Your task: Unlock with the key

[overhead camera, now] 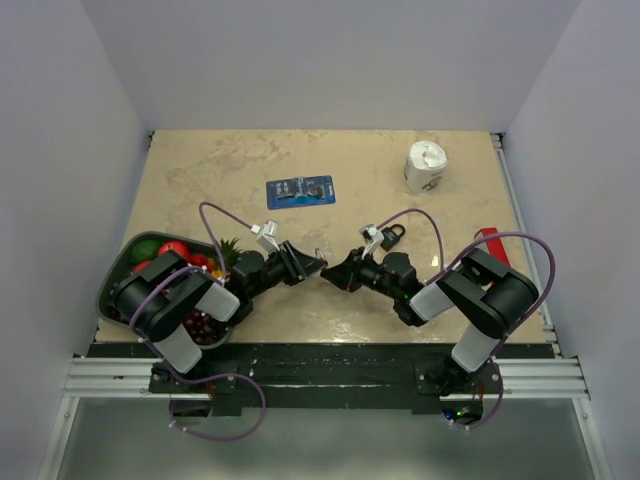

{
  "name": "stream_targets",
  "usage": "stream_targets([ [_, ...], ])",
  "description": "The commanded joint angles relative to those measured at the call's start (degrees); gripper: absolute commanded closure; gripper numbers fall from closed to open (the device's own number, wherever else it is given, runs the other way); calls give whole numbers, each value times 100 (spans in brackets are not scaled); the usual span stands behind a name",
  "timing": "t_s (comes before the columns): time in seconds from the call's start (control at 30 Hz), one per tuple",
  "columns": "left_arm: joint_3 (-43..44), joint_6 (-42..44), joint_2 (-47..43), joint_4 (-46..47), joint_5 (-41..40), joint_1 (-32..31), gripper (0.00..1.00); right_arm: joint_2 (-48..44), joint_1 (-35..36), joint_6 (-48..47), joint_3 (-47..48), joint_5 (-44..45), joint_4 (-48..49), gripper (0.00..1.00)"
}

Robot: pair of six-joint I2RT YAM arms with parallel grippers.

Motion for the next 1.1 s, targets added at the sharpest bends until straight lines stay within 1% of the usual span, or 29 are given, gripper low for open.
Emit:
stream_targets([
  [0.0,-66,194,-192,897,838,-74,100,85,-70,349,40,-313,1124,100],
  [0.13,-128,282,-298,1047,1049,-65,100,129,-184,594,-91,-453,1572,100],
  [0.47,-137,721,-640,1082,1997,-65,100,-64,-404,745,-145,-866,1819,100],
  [0.57,-163,739,-641,1266,2244,-65,100,-20,-465,894,-162,-1024,2091,100],
  [0.7,-233,642,-579,1766,2525,-65,100,59,-518,1183,-180,-1191,2565,100],
  [0.83,-251,581,-535,1978,2815,-65,100,33,-536,1184,-162,-1244,2566,100],
  [1.0,-233,712,-640,1734,2842,-74,100,-11,-544,1140,-162,-1280,2514,100],
  [1.07,-225,800,-763,1523,2685,-65,100,-46,-536,1088,-171,-1253,2444,100],
])
